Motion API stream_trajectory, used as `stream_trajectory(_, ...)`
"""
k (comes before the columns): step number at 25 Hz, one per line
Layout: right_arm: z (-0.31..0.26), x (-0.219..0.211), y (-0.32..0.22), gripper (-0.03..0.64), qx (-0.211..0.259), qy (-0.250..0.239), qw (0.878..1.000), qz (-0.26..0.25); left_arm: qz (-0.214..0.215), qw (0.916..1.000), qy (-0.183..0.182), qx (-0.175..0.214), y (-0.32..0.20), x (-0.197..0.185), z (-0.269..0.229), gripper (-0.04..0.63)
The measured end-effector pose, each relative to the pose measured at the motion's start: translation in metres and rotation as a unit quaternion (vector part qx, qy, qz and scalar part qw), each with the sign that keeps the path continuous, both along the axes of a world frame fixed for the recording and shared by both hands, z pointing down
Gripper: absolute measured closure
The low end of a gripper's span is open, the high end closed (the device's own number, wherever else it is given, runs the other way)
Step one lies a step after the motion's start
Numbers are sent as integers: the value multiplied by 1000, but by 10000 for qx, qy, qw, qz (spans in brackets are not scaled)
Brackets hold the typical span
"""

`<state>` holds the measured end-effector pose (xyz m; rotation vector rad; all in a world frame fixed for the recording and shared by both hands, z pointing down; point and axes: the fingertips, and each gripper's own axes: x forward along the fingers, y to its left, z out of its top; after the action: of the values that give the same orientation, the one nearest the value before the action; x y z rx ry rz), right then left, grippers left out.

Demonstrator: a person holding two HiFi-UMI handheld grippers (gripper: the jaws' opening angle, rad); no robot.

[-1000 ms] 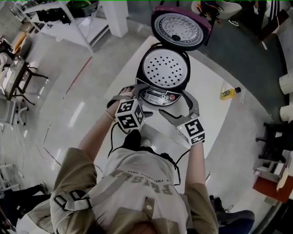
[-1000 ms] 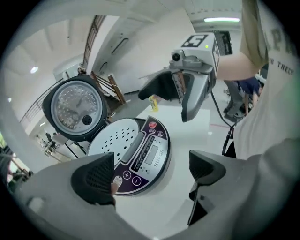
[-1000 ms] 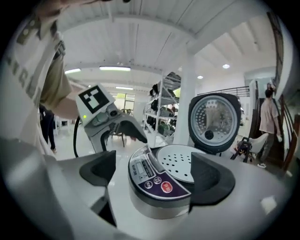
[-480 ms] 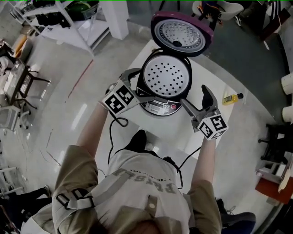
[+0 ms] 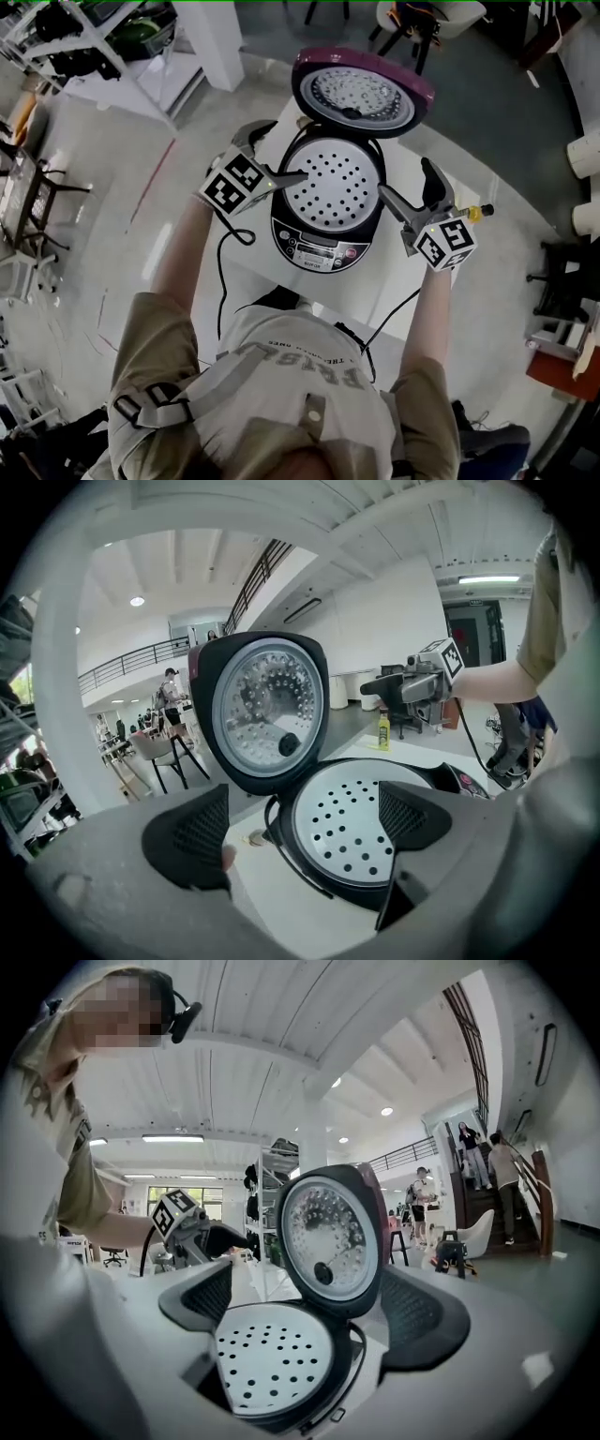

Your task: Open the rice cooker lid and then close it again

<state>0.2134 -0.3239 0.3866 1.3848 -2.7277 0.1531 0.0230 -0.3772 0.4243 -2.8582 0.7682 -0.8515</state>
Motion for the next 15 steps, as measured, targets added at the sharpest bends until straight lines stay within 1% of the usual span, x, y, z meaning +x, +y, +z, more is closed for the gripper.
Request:
stream_trajectory(7,-19,19,-54,145,164,52,9996,210,109,9995,5,282,-63,9,-19,83)
stream_trajectory(11,-28,22,-80,144,212,169,9995,188,237,9987,-35,454,-92,19,-32,83)
stream_trajectory(15,-33,18,-100,143,253,262,9993,60,375,9976,-64,586,-110,29,-42,83)
